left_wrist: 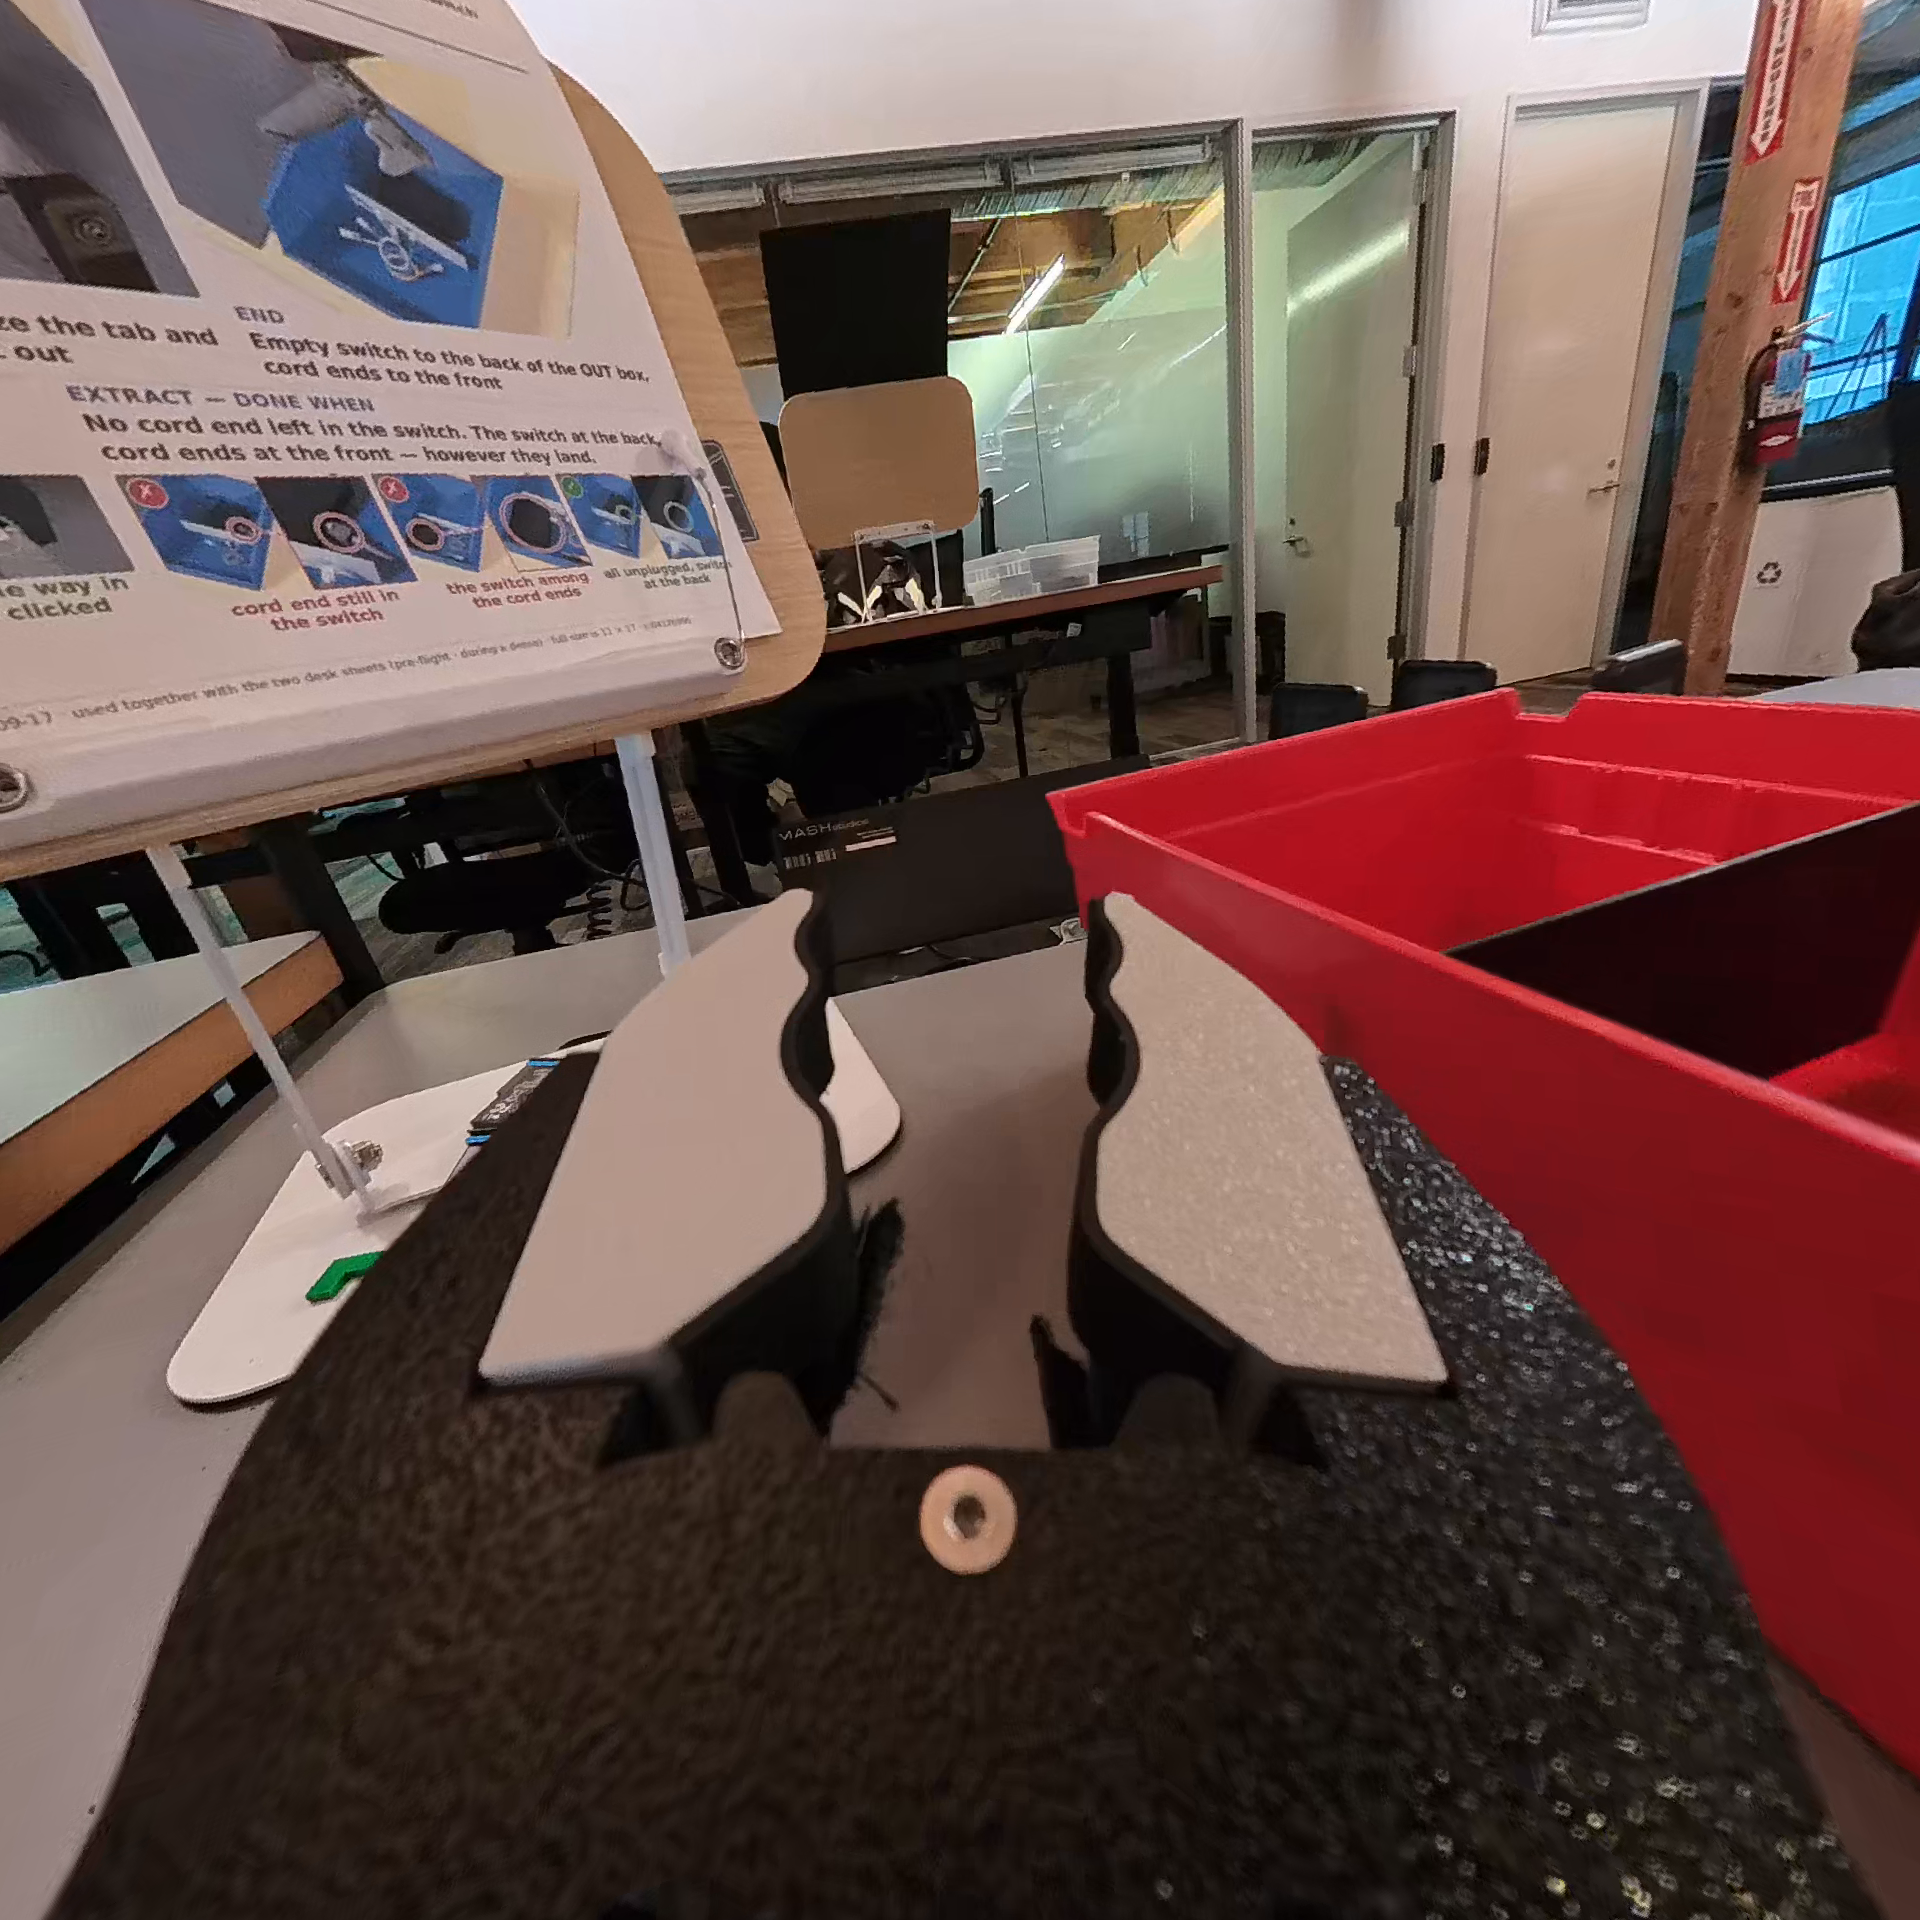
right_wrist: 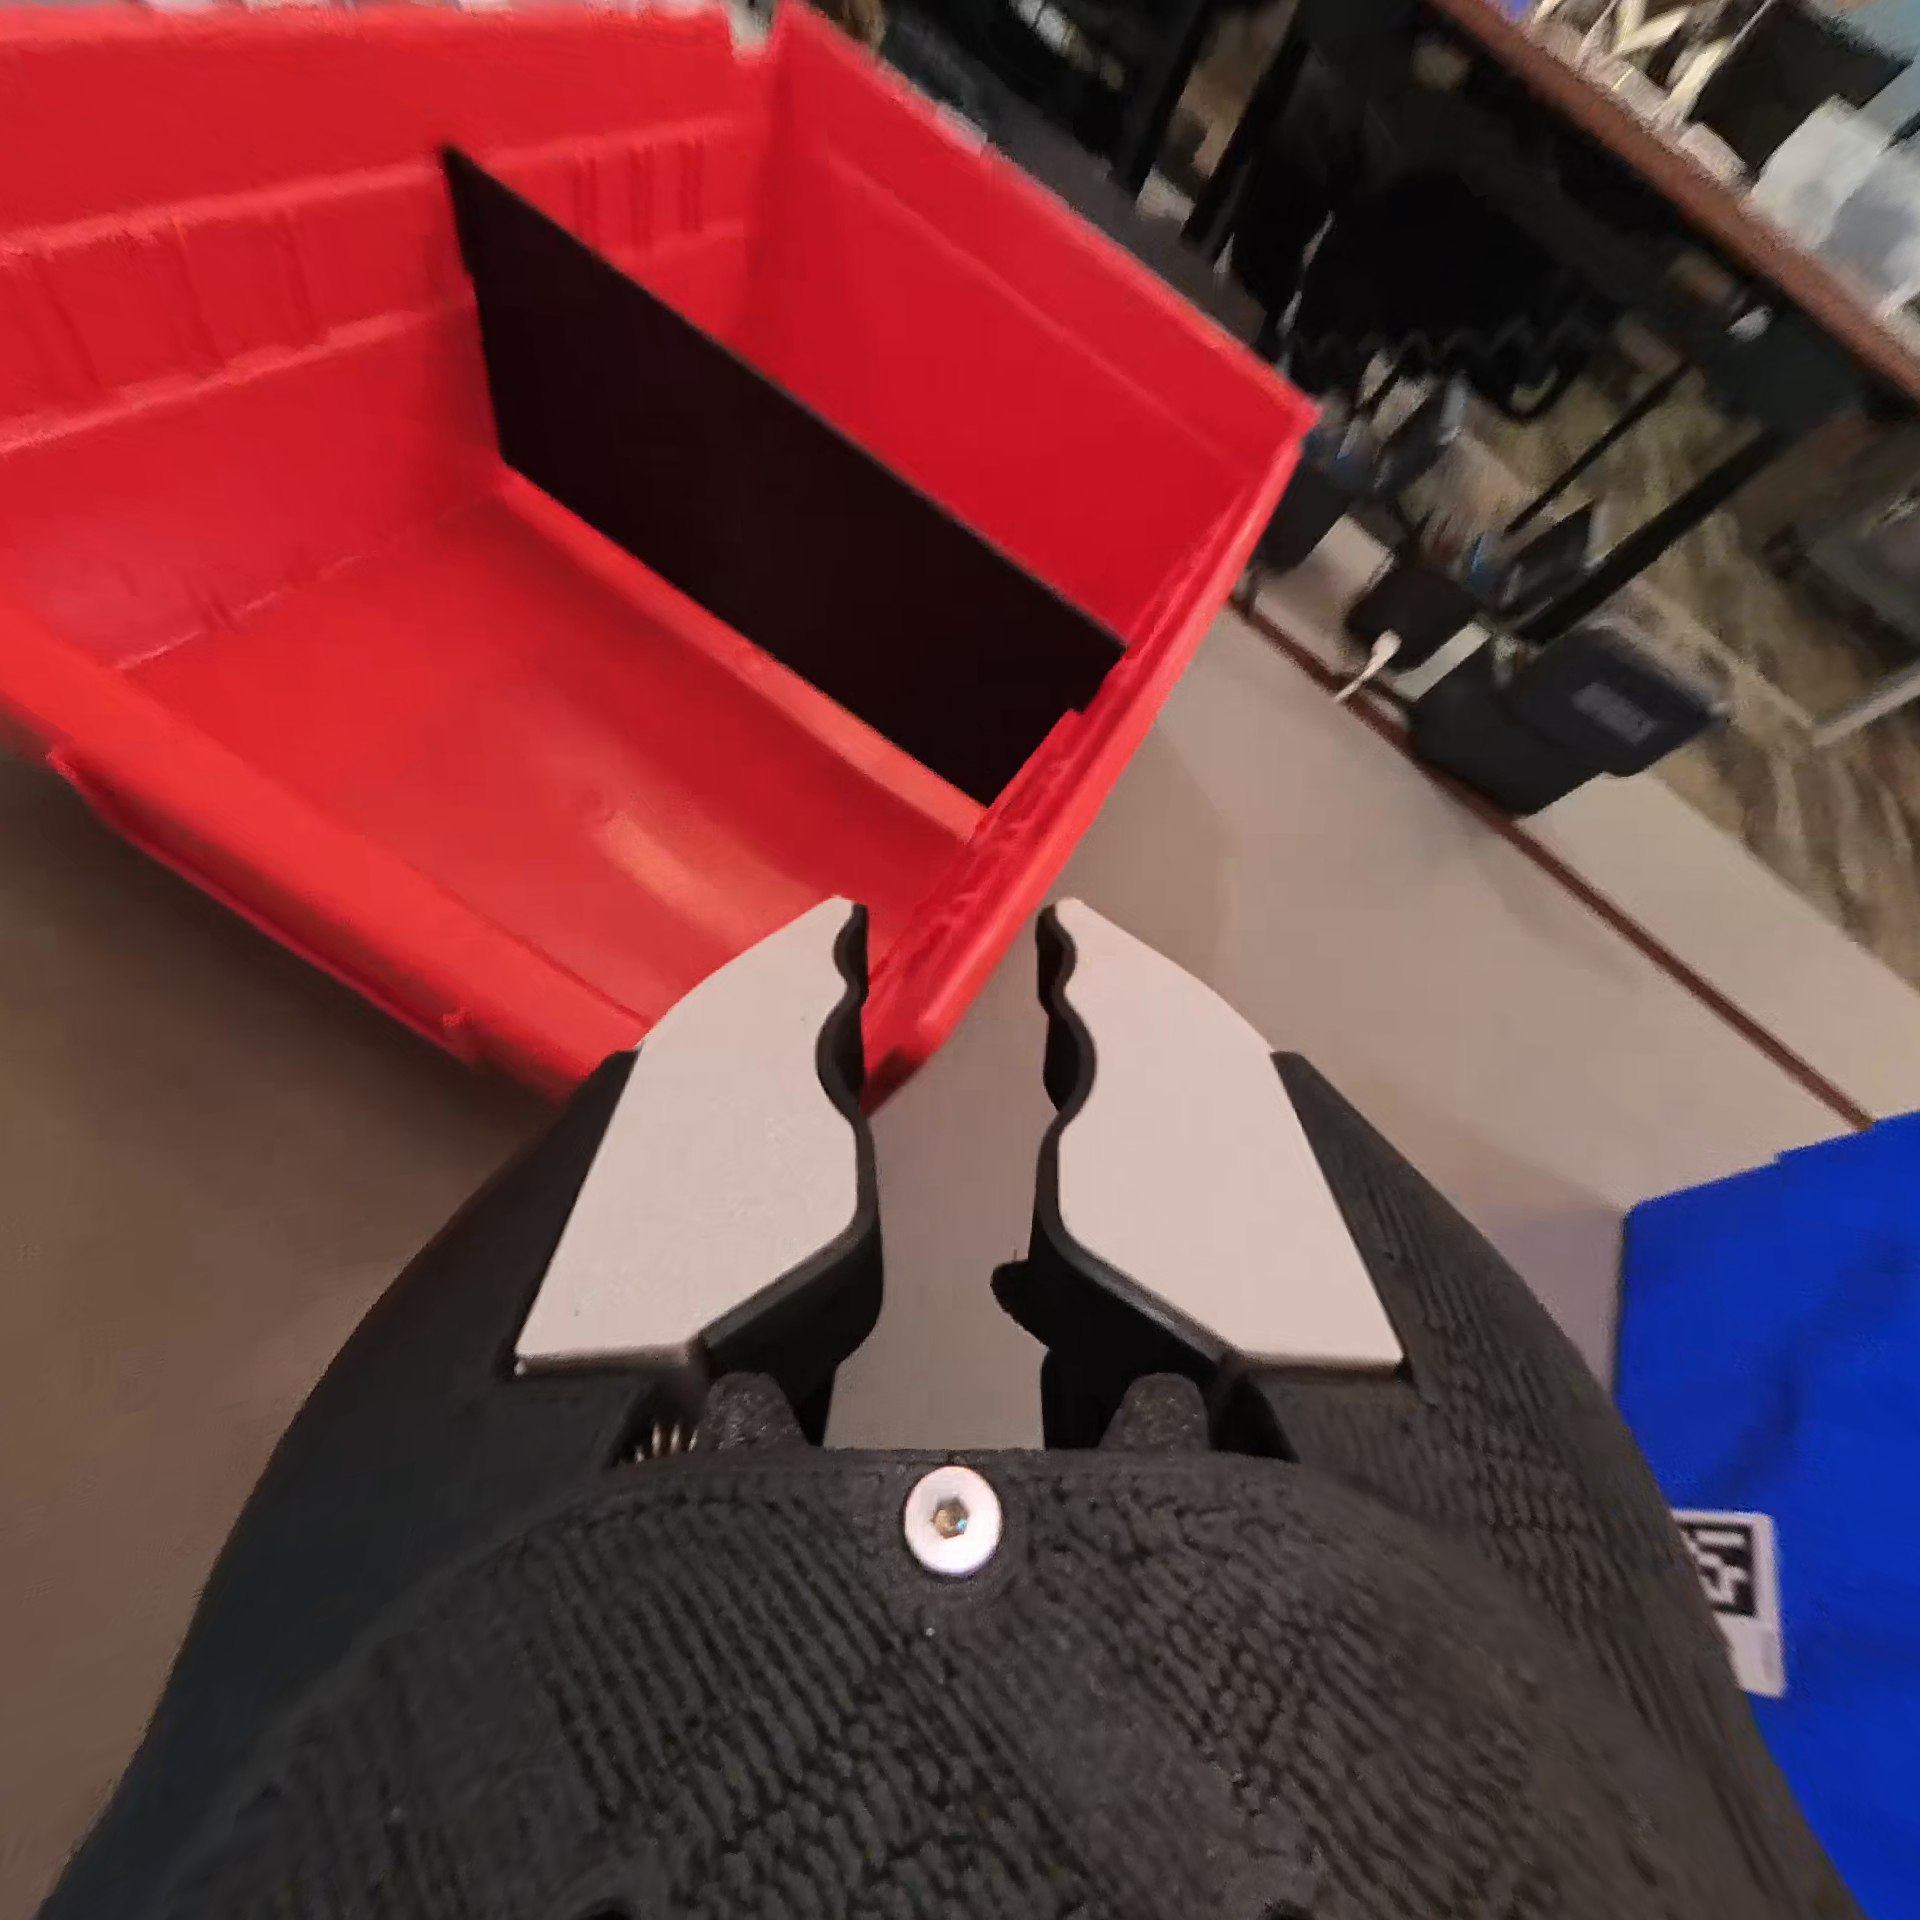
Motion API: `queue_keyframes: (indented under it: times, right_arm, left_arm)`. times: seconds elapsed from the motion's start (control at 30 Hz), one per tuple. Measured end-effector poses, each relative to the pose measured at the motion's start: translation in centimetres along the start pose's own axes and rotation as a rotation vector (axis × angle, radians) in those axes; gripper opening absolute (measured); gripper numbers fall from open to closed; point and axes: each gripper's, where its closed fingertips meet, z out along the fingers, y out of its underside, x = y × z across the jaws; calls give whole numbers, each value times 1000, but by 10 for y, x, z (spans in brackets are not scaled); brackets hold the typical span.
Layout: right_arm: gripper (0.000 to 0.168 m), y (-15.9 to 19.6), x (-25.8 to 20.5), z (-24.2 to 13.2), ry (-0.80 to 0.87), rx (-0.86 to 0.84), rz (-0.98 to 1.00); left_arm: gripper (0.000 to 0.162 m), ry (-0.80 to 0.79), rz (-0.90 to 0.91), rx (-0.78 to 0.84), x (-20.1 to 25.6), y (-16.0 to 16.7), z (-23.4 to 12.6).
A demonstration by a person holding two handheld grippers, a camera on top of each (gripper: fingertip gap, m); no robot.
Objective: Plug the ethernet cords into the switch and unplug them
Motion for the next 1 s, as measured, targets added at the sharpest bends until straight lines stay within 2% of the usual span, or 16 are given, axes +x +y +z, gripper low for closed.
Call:
queue_keyframes:
  times: [0.1,0.2,0.3,0.33,0.37,0.43,0.47,0.5,0.57,0.67,0.83,0.93,1.0]
  right_arm:
    - [41,-16,34,-29,100,86,38]
    - [43,-22,107,-89,387,172,29]
    - [35,4,189,-155,670,116,-19]
    - [34,22,215,-169,727,60,-25]
    - [34,46,237,-178,739,-20,-11]
    - [38,100,271,-185,679,-175,79]
    - [41,124,283,-188,643,-230,133]
    - [43,144,294,-191,608,-268,178]
    - [46,179,314,-199,576,-336,260]
    - [51,212,333,-208,544,-409,268]
    - [60,248,328,-192,325,-496,306]
    - [48,249,331,-185,304,-476,294]
    - [40,250,329,-182,273,-496,300]
  left_arm:
    - [46,-5,-11,2,-2,0,0]
    - [45,4,-25,-1,0,1,0]
    - [48,30,-15,-16,5,3,2]
    - [56,71,-16,-27,11,3,3]
    - [71,115,-36,-46,16,4,4]
    - [130,160,-108,-145,21,9,11]
    - [143,176,-151,-228,22,15,12]
    - [147,193,-196,-289,23,17,10]
    - [146,225,-254,-301,23,9,4]
    - [145,250,-295,-322,23,-5,-6]
    - [143,323,-451,-293,45,-39,-13]
    - [120,360,-429,-332,65,-51,-12]
    - [112,378,-343,-447,78,-45,-10]
